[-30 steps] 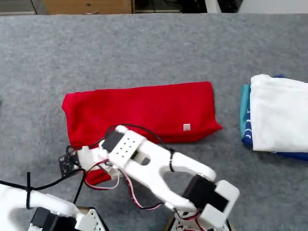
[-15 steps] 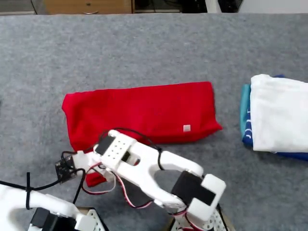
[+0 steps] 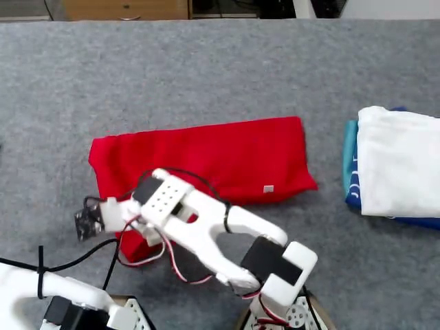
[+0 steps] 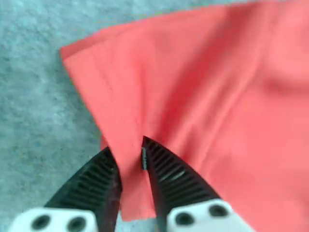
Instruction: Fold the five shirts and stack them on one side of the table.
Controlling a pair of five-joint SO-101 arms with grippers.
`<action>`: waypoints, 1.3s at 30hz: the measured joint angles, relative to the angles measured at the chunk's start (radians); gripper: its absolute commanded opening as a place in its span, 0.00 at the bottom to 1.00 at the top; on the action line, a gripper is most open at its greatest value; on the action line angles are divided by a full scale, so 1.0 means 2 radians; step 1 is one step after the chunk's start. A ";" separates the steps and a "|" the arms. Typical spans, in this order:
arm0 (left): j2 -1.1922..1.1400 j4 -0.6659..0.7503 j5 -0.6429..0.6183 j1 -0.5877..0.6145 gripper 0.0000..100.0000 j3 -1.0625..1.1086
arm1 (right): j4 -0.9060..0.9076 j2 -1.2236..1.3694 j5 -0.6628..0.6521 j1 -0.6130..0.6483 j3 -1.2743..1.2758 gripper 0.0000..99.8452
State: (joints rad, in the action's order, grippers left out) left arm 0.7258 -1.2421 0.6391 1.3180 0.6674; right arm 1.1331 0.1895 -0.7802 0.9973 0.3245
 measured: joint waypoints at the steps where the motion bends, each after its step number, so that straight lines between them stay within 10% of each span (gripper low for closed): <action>1: 0.000 0.000 0.000 0.000 0.02 0.000 | 0.006 0.000 0.000 -0.008 -0.008 0.00; 39: 0.000 0.000 0.000 0.000 0.02 0.000 | 0.086 0.048 -0.018 -0.088 -0.195 0.00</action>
State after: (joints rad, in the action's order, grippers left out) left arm 0.7258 -1.2421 0.6391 1.3180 0.6674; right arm 1.3050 0.2862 -0.8170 0.8209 -0.0652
